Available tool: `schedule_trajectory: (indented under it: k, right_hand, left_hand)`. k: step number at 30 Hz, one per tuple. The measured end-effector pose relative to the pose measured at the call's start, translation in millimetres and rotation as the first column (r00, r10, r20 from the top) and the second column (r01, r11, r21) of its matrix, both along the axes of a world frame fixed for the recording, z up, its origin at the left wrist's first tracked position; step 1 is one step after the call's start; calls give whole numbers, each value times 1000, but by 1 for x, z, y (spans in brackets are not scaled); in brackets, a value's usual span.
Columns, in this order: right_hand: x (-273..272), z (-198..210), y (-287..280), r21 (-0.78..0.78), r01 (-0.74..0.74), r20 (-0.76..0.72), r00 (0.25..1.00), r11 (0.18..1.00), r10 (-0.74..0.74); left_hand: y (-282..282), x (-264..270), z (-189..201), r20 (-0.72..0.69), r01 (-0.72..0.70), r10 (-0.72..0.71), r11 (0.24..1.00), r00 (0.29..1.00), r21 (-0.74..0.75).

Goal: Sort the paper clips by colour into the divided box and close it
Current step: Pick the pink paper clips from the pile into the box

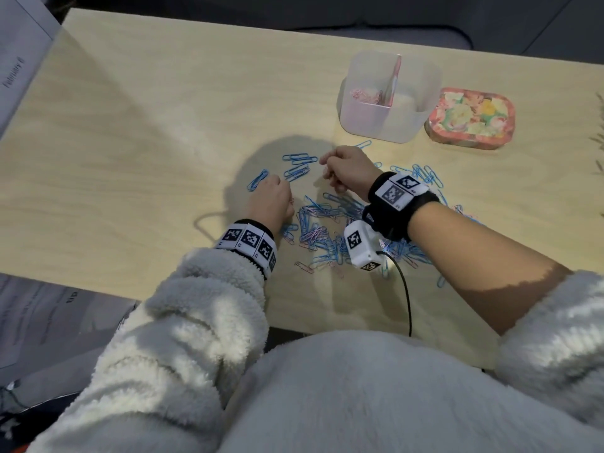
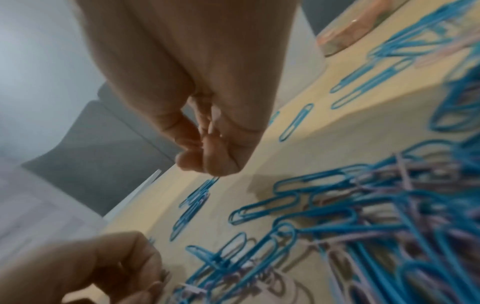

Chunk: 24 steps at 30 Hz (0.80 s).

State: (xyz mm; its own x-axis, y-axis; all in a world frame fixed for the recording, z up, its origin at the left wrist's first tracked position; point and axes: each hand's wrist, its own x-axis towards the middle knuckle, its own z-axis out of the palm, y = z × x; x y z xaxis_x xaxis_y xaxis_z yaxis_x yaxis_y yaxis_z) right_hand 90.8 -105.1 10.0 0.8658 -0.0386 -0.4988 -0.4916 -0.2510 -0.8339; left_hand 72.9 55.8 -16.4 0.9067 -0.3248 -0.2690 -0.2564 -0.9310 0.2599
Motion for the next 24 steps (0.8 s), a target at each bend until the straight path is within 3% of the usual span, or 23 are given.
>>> schedule_trajectory:
  k: [3, 6, 9, 12, 16, 18, 21, 24]
  right_hand:
    - [9, -3, 13, -241, -171, 94, 976, 955, 199]
    - [15, -9, 23, -541, -318, 139, 880, 779, 455]
    - [17, -15, 27, -678, -346, 86, 839, 648, 538]
    - [17, -20, 22, -673, -312, 92, 865, 671, 494]
    - [16, -21, 7, -518, -209, 136, 937, 830, 321]
    - [16, -19, -7, -489, -110, 174, 960, 866, 220]
    - [12, -17, -24, -544, -42, 171, 972, 838, 160]
    - [7, -17, -18, -612, -43, 206, 955, 790, 212]
  left_hand:
    - [3, -2, 0, 12, 9, -9, 1000, 1000, -18]
    - [8, -3, 1, 21, 16, -15, 998, 1000, -61]
    - [12, -6, 1, 30, 10, -8, 997, 1000, -77]
    - [12, -6, 1, 31, -2, 4, 998, 1000, -68]
    - [9, -4, 1, 15, 59, -58, 997, 998, -58]
    - [9, -5, 0, 28, 102, -100, 993, 995, -56]
    - [8, -6, -2, 55, 106, -102, 991, 993, -82]
    - [8, -2, -3, 52, -37, 47, 983, 998, -178]
